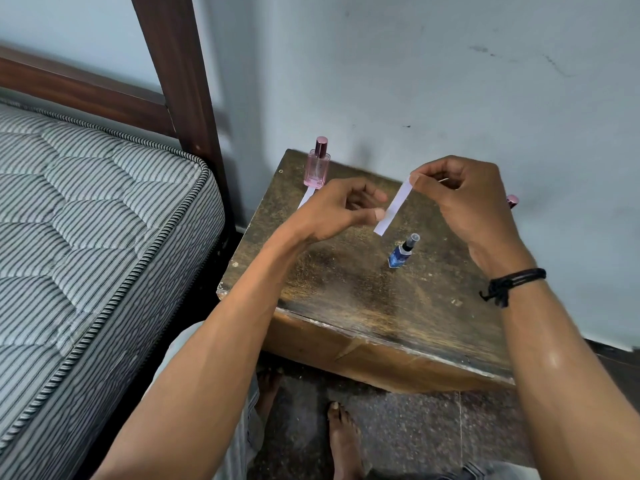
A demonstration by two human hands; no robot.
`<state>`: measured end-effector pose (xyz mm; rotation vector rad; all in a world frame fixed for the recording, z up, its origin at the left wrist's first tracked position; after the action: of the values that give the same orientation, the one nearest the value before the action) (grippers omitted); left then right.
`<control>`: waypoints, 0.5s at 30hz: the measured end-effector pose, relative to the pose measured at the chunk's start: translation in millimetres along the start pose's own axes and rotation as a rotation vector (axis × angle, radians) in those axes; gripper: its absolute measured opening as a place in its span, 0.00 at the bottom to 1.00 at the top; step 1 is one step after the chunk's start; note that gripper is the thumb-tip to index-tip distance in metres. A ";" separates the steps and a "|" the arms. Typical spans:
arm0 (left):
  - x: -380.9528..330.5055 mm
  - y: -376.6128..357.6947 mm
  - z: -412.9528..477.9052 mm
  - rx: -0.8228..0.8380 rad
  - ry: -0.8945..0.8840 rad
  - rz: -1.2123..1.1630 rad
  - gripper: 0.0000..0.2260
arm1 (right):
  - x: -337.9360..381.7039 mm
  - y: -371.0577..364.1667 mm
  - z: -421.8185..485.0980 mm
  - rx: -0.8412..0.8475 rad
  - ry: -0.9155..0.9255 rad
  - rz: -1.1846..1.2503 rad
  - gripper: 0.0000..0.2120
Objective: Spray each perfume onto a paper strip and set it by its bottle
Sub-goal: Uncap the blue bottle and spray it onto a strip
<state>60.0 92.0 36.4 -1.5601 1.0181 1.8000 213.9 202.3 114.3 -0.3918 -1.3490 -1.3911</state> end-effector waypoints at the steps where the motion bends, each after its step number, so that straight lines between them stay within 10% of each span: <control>1: 1.2 0.6 0.1 0.023 0.011 0.038 0.14 | 0.8 1.9 2.7 -0.005 -0.003 0.016 0.05; 15: 4.5 -7.0 -2.4 -0.026 0.160 -0.025 0.05 | -2.0 -2.7 17.7 -0.025 0.023 -0.017 0.07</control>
<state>66.1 93.7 30.5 -1.7480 1.0466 1.7004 204.7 217.6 116.5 -0.3803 -1.3203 -1.4240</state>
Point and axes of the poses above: each hand's wrist, its own z-axis towards the middle knuckle, its own y-axis out of the back of the hand, x = y × z, the point moved 2 cm from there along z, towards the middle knuckle, and after that the axes turned 15 degrees about -x, right-handed, at the moved point
